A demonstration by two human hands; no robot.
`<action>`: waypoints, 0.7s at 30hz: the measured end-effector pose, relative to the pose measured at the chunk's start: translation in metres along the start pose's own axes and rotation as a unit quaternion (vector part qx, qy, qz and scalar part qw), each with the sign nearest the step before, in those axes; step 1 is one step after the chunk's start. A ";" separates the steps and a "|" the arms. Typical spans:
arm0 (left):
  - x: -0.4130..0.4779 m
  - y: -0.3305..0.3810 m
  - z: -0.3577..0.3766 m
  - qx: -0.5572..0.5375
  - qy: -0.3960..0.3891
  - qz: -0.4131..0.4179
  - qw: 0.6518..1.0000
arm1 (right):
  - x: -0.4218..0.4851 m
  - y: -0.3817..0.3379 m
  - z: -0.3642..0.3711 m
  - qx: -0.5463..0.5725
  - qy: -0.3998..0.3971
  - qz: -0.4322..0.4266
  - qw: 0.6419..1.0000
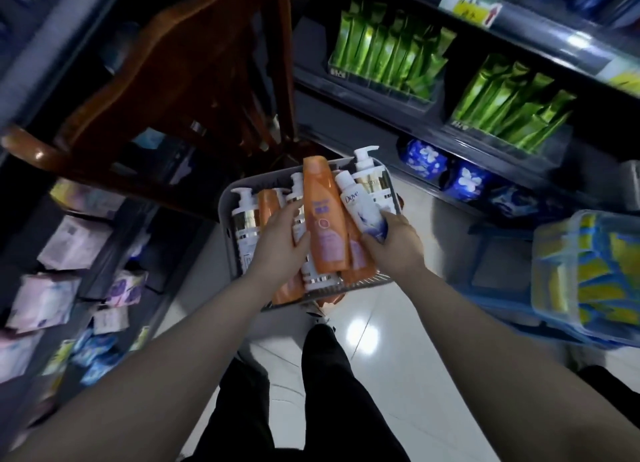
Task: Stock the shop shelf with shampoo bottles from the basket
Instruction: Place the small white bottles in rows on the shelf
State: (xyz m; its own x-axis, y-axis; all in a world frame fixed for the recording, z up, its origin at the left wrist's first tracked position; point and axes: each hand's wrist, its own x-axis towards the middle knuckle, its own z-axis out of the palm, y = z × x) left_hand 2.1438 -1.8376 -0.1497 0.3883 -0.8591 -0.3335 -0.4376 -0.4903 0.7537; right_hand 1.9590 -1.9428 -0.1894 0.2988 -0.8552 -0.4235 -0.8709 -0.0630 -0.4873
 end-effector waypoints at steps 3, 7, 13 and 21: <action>0.001 0.015 -0.010 -0.056 -0.026 -0.011 0.998 | -0.017 -0.009 -0.010 0.140 -0.010 0.023 0.990; -0.001 0.047 -0.030 -0.226 -0.061 -0.058 0.970 | -0.055 -0.056 -0.033 0.281 -0.068 -0.045 0.956; -0.037 0.075 -0.115 -0.372 0.035 -0.063 0.925 | -0.101 -0.143 -0.055 0.328 -0.125 -0.178 0.919; -0.156 0.058 -0.258 -0.433 0.160 0.032 0.886 | -0.167 -0.289 -0.072 0.323 -0.141 -0.322 0.879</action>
State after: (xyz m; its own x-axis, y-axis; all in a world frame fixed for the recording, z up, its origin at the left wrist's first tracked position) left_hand 2.2674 -1.6942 0.0919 0.6565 -0.7268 -0.2017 0.2662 -0.0270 0.9635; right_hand 2.1333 -1.8184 0.0770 0.8129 -0.5817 -0.0300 -0.1102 -0.1030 -0.9886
